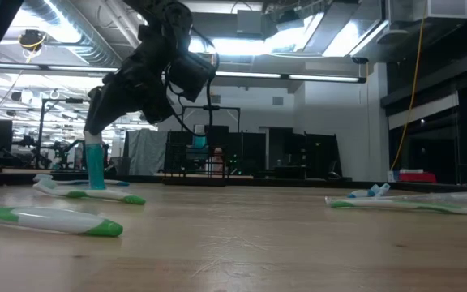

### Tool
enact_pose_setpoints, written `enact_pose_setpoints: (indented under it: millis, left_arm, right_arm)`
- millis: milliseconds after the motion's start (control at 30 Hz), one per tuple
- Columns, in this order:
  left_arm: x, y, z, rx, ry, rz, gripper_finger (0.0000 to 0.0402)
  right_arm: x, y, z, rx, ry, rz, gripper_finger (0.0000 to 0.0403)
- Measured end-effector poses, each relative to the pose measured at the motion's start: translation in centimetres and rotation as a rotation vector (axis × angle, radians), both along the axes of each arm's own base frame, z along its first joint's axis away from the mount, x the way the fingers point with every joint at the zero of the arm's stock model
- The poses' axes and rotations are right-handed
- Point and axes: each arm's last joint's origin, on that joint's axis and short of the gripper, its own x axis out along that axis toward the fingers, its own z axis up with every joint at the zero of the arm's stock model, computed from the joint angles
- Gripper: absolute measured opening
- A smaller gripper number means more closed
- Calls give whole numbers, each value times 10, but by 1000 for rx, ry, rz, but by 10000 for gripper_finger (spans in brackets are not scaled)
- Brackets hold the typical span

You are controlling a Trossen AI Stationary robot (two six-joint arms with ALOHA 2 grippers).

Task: Pick & Place toothbrushing station
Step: Put the blue mouthwash bottle into the black wire organizer

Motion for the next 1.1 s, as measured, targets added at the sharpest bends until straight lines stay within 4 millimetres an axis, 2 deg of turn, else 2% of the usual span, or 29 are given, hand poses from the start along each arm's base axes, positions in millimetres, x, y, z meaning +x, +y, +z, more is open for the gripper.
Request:
enact_pose_setpoints:
  millis: [500,933,1100]
  left_arm:
    - [6,4,-2,38,-60,-8,116]
    - [7,4,1,51,-56,2,115]
    - [7,0,1,63,-38,-12,94]
  right_arm:
    - [0,0,0,0,0,0,228]
    - [0,0,0,0,0,0,228]
    - [0,0,0,0,0,0,228]
